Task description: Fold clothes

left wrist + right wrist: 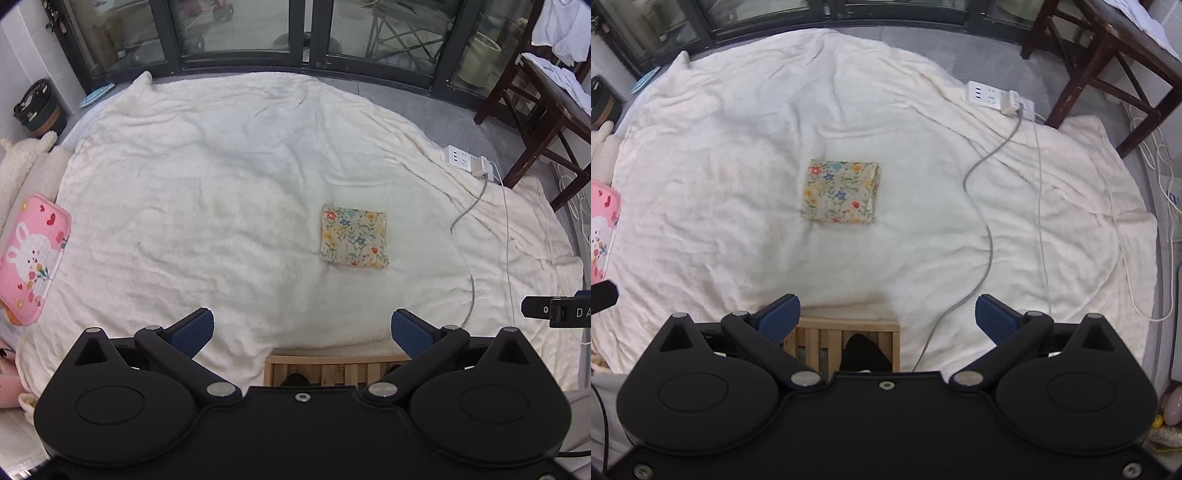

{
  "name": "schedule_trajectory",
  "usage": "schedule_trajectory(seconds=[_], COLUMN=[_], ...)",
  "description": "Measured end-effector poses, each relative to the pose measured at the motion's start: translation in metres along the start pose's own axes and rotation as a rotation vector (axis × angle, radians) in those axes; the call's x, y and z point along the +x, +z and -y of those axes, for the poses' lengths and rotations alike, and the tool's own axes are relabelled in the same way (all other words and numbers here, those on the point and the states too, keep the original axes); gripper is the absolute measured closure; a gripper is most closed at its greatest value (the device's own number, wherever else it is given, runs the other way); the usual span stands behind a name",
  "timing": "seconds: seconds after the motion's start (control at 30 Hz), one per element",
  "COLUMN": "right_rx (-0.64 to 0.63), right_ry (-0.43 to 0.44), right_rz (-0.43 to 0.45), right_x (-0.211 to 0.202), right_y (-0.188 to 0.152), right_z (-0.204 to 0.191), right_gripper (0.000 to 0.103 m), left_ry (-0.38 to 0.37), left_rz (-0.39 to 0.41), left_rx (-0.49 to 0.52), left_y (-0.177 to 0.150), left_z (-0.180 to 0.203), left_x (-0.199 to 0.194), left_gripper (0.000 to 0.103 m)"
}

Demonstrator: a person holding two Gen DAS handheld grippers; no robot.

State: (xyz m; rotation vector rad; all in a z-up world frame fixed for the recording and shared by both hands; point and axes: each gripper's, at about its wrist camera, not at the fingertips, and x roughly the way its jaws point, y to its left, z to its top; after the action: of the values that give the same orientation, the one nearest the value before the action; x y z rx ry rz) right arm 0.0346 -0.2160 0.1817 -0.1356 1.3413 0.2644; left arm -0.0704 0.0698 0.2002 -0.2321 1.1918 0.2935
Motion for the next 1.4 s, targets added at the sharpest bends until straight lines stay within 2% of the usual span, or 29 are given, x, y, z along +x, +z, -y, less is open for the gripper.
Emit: schedule_trajectory(seconds=[0.4,1.0,1.4], right_rx=[-0.043,-0.036,-0.035], right_ry=[-0.008,-0.014,-0.017], right_rz=[0.0,-0.006,-0.002], right_x=[0.0005,0.0009,0.0008], right_y=[-0.0003,0.0046,0.0005], right_z=[-0.0067,0.0008,-0.0085], right_gripper=[0.001,0.001,0.001], left_ry=[-0.019,-0.035,-0.036], left_rz=[-0.01,-0.016,-0.018], left_rx=[-0.017,-0.007,-0.004], left_y=[0.0012,0.0027,0.0025], left_z=[-0.0031,-0.0029,0.0003], left_x=[0.0017,0.002,0.0034], left_gripper=[0.0,0.0,0.0])
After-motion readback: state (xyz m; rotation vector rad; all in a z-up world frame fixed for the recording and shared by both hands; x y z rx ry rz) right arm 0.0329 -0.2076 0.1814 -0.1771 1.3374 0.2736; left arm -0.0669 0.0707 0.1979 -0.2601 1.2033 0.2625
